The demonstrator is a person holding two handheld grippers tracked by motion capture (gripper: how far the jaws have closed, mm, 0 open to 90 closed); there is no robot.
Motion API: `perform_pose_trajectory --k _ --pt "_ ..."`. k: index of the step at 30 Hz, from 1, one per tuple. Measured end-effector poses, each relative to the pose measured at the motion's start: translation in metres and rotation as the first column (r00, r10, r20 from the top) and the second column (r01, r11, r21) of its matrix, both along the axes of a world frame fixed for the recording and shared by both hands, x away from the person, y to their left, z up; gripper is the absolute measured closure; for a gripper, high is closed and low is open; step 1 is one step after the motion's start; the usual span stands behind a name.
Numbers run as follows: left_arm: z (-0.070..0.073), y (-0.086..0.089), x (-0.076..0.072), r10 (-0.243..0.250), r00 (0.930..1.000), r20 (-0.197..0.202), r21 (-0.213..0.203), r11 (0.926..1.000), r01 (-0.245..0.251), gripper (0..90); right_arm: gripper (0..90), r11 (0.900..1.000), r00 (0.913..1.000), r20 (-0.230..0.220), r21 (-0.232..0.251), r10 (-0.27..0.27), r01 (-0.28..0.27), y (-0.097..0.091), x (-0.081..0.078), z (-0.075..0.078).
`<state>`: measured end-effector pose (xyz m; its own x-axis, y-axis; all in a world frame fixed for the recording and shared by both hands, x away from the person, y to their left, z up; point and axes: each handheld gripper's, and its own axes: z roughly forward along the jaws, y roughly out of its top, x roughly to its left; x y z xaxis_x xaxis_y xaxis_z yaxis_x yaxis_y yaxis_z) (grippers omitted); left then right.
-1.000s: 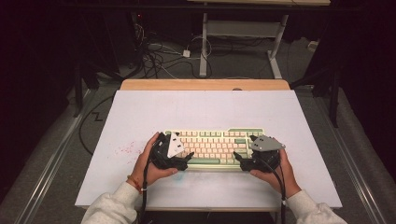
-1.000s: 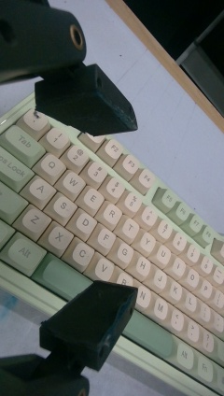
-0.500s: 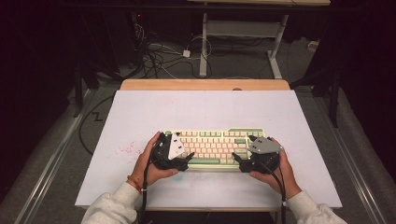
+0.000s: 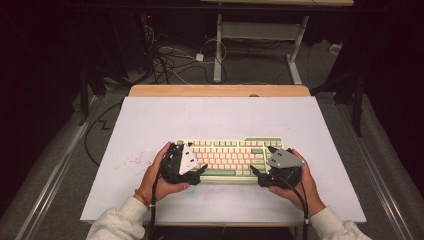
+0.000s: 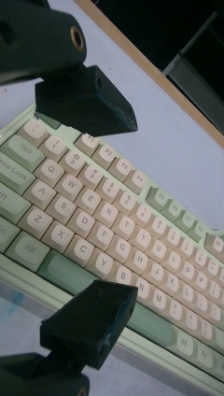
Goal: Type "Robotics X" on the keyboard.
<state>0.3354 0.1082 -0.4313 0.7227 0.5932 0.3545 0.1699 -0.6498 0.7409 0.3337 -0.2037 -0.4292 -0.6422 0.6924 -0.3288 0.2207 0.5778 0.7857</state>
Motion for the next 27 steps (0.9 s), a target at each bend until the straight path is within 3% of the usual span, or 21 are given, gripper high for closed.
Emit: perform_pose_trajectory --k 10,27 --pt "0.002 0.001 -0.008 -0.014 0.9998 0.017 0.028 0.9995 0.013 18.6 19.5 1.0000 0.9999 0.012 -0.008 0.000 0.000 -0.001 -0.005 0.003" --pt "0.005 0.009 -0.018 -0.016 0.9991 0.039 0.022 0.9997 0.015 17.8 19.5 1.0000 0.9996 0.030 -0.005 0.002 -0.002 -0.007 -0.014 0.007"
